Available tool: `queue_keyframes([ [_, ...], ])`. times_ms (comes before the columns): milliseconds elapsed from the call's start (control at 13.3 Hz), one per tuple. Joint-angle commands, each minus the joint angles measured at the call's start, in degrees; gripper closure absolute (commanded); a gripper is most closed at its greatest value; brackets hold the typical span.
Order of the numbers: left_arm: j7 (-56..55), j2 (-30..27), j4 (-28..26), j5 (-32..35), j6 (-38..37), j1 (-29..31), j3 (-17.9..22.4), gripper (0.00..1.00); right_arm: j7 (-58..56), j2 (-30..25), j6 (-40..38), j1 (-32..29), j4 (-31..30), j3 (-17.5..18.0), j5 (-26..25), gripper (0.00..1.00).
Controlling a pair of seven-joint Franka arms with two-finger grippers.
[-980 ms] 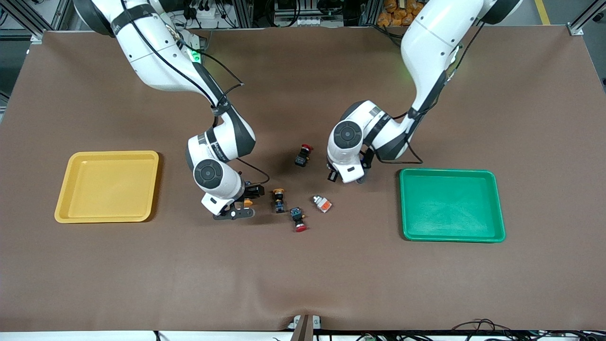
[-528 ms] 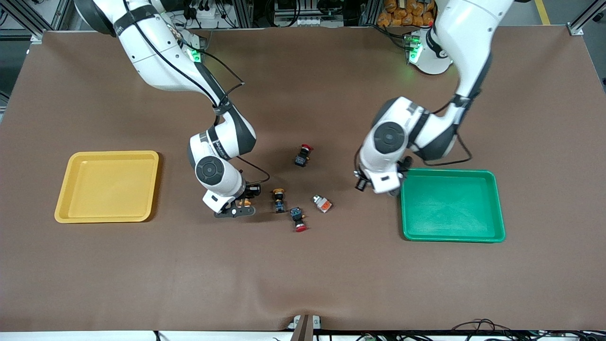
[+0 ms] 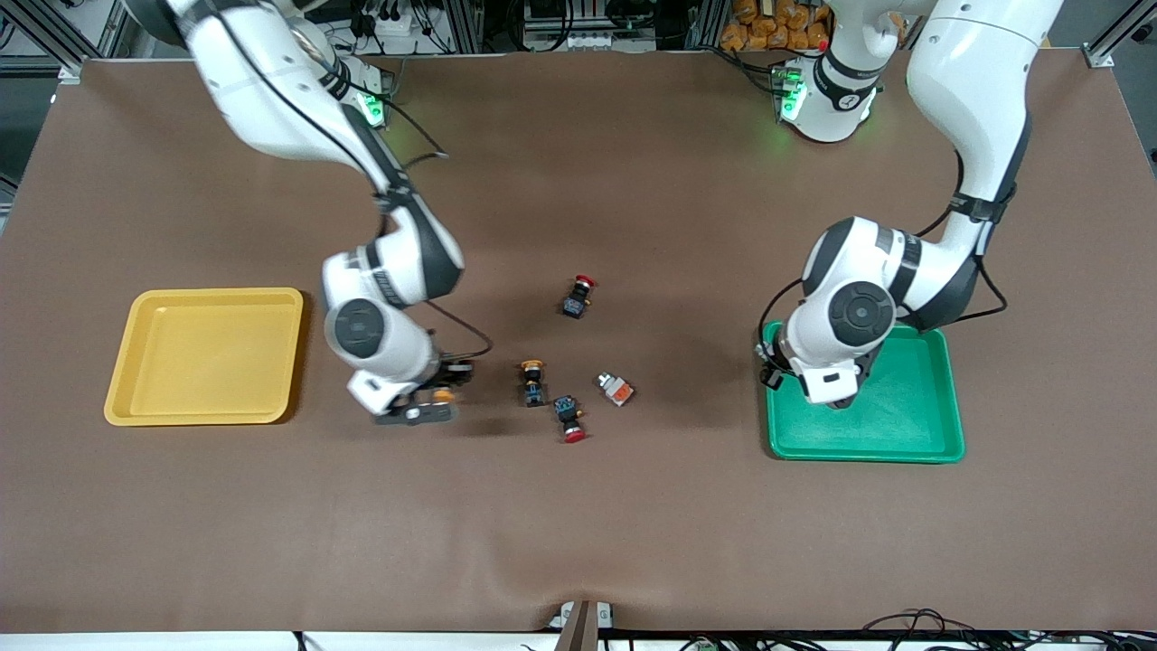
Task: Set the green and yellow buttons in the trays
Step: 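Place the white button in the green tray while the right gripper drops the yellow one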
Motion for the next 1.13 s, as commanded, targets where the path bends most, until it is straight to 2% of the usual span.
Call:
queue_keyframes([
  [0, 4.47, -1.72, -0.99, 1.6, -0.61, 2.63, -0.52, 1.0, -9.22, -5.97, -5.09, -8.66, -1.98, 1.07, -0.03, 0.85],
  [302, 13.26, -2.69, -0.99, 1.6, -0.88, 6.58, -0.44, 1.0, -23.62, -8.97, -14.41, -21.58, -2.07, 1.07, 0.05, 0.87],
  [603, 30.47, -0.33, -0.55, 1.95, -0.35, 13.87, -0.26, 1.0, -35.42, -8.01, -15.13, -30.39, -3.92, 1.07, -0.03, 0.85],
  [679, 33.2, 0.29, -0.64, 2.91, -0.35, 15.71, -0.35, 1.0, -37.44, -7.22, -15.13, -31.36, -3.92, 1.07, -0.03, 0.73],
  [754, 34.8, 1.17, -0.64, 4.4, 0.09, 16.86, -0.35, 1.0, -38.59, -6.87, -15.22, -32.15, -3.92, 1.07, 0.05, 0.52],
  [905, 36.48, 2.4, -0.29, 7.56, 1.31, 17.75, -0.26, 1.0, -38.78, -6.42, -15.22, -31.72, -3.92, 1.15, 0.05, 0.0],
  [1056, 36.75, 5.99, 2.77, 9.86, 2.29, 18.81, -0.26, 1.0, -38.52, -6.42, -15.22, -29.8, -3.57, 1.42, 0.05, 0.0],
])
